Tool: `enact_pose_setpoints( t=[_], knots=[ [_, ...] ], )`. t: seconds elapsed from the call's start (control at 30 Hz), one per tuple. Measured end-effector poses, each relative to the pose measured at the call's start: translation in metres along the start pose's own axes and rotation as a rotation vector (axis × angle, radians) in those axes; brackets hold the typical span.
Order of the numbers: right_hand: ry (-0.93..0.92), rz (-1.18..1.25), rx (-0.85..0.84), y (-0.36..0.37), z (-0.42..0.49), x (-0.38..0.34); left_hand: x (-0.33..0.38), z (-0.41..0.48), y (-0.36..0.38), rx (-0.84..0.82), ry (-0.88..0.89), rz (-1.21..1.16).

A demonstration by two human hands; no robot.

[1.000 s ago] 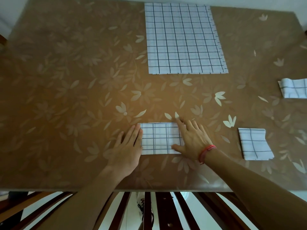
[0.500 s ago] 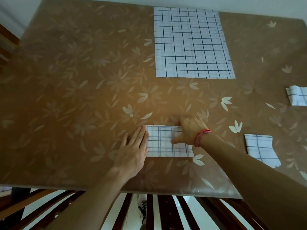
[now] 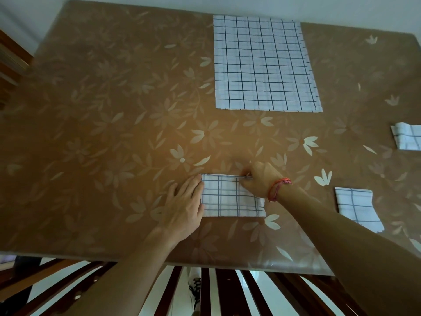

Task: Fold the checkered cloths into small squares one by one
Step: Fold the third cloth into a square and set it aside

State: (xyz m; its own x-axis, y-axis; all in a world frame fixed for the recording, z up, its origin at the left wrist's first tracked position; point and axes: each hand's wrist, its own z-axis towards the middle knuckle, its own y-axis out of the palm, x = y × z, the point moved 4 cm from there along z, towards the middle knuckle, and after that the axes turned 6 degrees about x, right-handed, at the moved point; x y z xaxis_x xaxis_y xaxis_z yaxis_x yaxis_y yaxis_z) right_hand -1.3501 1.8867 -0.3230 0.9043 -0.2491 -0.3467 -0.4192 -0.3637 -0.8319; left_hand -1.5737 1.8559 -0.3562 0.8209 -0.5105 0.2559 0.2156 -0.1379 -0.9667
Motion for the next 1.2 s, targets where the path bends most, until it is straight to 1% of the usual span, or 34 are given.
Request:
enact_pose_setpoints(
  t=[0.1,0.17,0.27,0.37,0.43,0.53,0.6,0.67,0.77,0.83,0.9,0.97,1.0,1.07,1.13,1.2],
  knots=[
    [0.05,0.13,0.022,-0.003,-0.01,0.007,0.004,0.006,-0.013,0.136,-0.051,-0.119],
    [0.138,0.268,0.073,-0.006,-0.019,0.015,0.008,0.005,-0.02,0.196,-0.054,-0.174],
    [0.319,0.56,0.154,0.0,-0.038,0.026,0.022,-0.005,-0.025,0.194,0.013,-0.21],
    [0.494,0.819,0.155,0.015,-0.061,0.033,0.041,-0.02,-0.023,0.149,0.107,-0.203],
    [0.549,0.895,0.13,0.028,-0.072,0.036,0.049,-0.028,-0.017,0.136,0.118,-0.181],
    [0.591,0.956,0.083,0.045,-0.086,0.04,0.05,-0.035,-0.006,0.174,0.076,-0.167],
    [0.61,1.002,0.035,0.057,-0.091,0.042,0.05,-0.039,-0.003,0.228,0.074,-0.132],
    [0.592,1.033,-0.01,0.066,-0.097,0.042,0.051,-0.042,-0.001,0.274,0.096,-0.099],
    [0.57,1.107,-0.041,0.075,-0.102,0.041,0.052,-0.047,0.001,0.28,0.159,-0.059],
    [0.516,1.135,-0.008,0.072,-0.105,0.038,0.051,-0.05,0.003,0.302,0.182,-0.056],
    [0.495,1.182,0.043,0.066,-0.108,0.037,0.049,-0.051,0.001,0.337,0.17,-0.081],
    [0.422,1.255,0.022,0.06,-0.111,0.035,0.049,-0.05,0.0,0.345,0.148,-0.094],
    [0.369,1.252,0.006,0.057,-0.111,0.034,0.048,-0.05,-0.001,0.343,0.136,-0.103],
    [0.27,1.099,0.002,0.056,-0.112,0.037,0.047,-0.048,-0.003,0.329,0.1,-0.142],
    [0.135,0.805,0.06,0.052,-0.114,0.04,0.046,-0.045,-0.003,0.31,0.067,-0.172],
    [-0.017,0.499,0.167,0.047,-0.113,0.041,0.044,-0.042,-0.002,0.288,0.051,-0.183]
  ],
)
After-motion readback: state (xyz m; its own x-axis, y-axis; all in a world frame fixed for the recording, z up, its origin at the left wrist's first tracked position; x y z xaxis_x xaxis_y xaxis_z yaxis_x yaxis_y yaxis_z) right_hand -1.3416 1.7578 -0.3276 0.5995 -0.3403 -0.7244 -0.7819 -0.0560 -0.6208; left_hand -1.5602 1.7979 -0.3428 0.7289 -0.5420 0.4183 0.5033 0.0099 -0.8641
